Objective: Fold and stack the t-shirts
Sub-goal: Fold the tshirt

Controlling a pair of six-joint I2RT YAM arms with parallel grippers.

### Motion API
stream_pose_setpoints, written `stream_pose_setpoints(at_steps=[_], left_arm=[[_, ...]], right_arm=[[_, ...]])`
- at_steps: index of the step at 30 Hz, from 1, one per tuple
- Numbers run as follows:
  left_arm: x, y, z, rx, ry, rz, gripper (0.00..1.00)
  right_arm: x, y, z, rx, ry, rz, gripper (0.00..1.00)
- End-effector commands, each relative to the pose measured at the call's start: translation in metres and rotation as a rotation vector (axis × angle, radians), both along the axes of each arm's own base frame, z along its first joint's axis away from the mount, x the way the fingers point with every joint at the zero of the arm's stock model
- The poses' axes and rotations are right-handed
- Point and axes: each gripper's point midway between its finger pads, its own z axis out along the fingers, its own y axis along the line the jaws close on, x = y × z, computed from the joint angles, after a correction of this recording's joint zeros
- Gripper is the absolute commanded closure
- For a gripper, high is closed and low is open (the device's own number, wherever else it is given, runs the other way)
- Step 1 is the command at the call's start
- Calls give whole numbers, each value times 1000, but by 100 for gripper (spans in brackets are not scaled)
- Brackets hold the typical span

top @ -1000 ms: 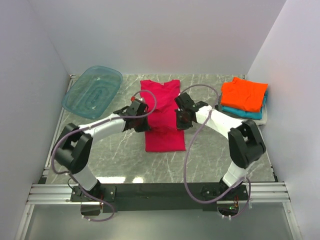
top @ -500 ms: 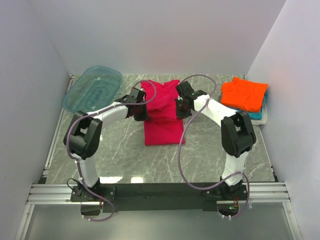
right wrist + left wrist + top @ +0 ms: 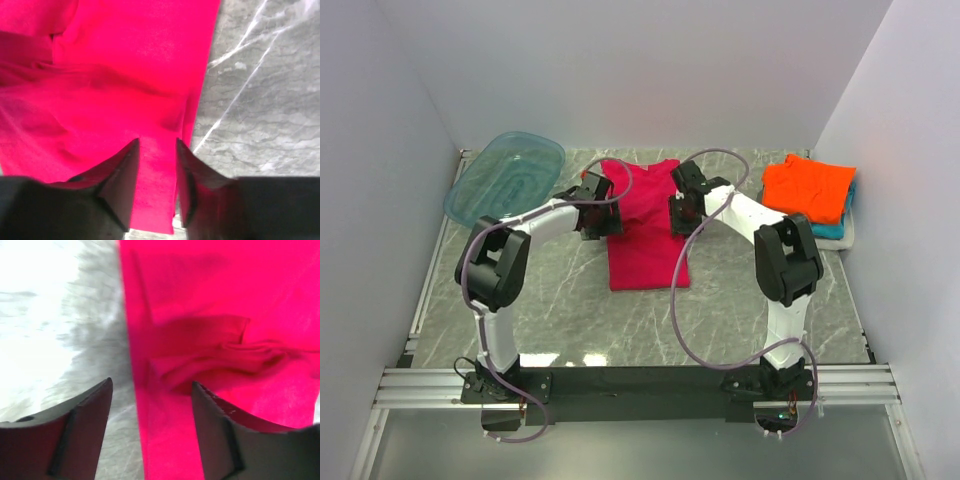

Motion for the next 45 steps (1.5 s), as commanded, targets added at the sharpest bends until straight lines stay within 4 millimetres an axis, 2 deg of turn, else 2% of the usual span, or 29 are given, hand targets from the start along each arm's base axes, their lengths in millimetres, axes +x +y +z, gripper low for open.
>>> stream_pose_setpoints(at_steps=[1, 3, 4, 5, 6, 7, 8, 9, 10, 11, 12, 13, 17, 19, 20, 21, 24, 28, 30, 31, 36, 40, 45], left_arm=[[23, 11, 78, 11, -205, 78, 28], [19, 9, 89, 17, -247, 89, 27], [12, 0, 101, 8, -284, 75, 28], [3, -4, 95, 7, -281, 59, 28], [0, -15, 99, -18, -307, 38, 28], [-13, -32, 100, -38, -315, -5, 28], [-24, -39, 89, -47, -292, -17, 29], [-28, -51, 89, -81, -307, -35, 30], [-41, -68, 84, -109, -294, -76, 30], [-51, -74, 72, -126, -273, -83, 30], [-62, -88, 64, -151, -264, -105, 30], [-60, -90, 62, -154, -267, -105, 30], [-85, -119, 36, -172, -210, -160, 30], [-94, -124, 22, -141, -187, -173, 30], [-96, -124, 17, -129, -180, -177, 30], [-98, -124, 14, -123, -177, -179, 30], [-108, -123, 2, -115, -154, -196, 30], [-121, -120, -17, -79, -120, -204, 30], [-125, -115, -23, -58, -108, -193, 30], [-128, -114, -24, -50, -111, -190, 30], [-132, -110, -27, -38, -107, -183, 30], [-135, -110, -26, -36, -107, -184, 30], [-132, -107, -17, -28, -133, -167, 29]], right_arm=[[14, -7, 46, 3, -122, -10, 53], [11, -11, 62, 10, -160, -22, 50], [6, -11, 62, 17, -160, -19, 48], [3, -9, 71, 38, -179, -13, 48], [-1, -2, 74, 83, -177, 9, 48], [-7, 1, 70, 100, -161, 23, 48], [-11, 6, 72, 123, -159, 40, 48], [-13, 14, 73, 163, -152, 63, 48], [-15, 16, 70, 175, -143, 71, 48], [-15, 20, 66, 185, -128, 77, 49], [-14, 21, 65, 186, -124, 77, 50], [-14, 22, 63, 181, -117, 76, 50], [-20, 15, 53, 154, -94, 59, 51], [-30, 9, 42, 140, -77, 50, 51], [-34, 7, 45, 145, -86, 44, 51], [-43, 3, 37, 137, -68, 41, 50], [-55, 2, 37, 156, -73, 33, 50], [-81, -8, 12, 125, -18, 17, 50], [-86, -10, 6, 120, -11, 7, 50], [-93, -13, -2, 114, 8, 4, 50], [-110, -13, -17, 122, 44, 8, 50], [-114, -18, -29, 99, 65, -11, 50], [-121, -12, -35, 107, 83, 2, 50]])
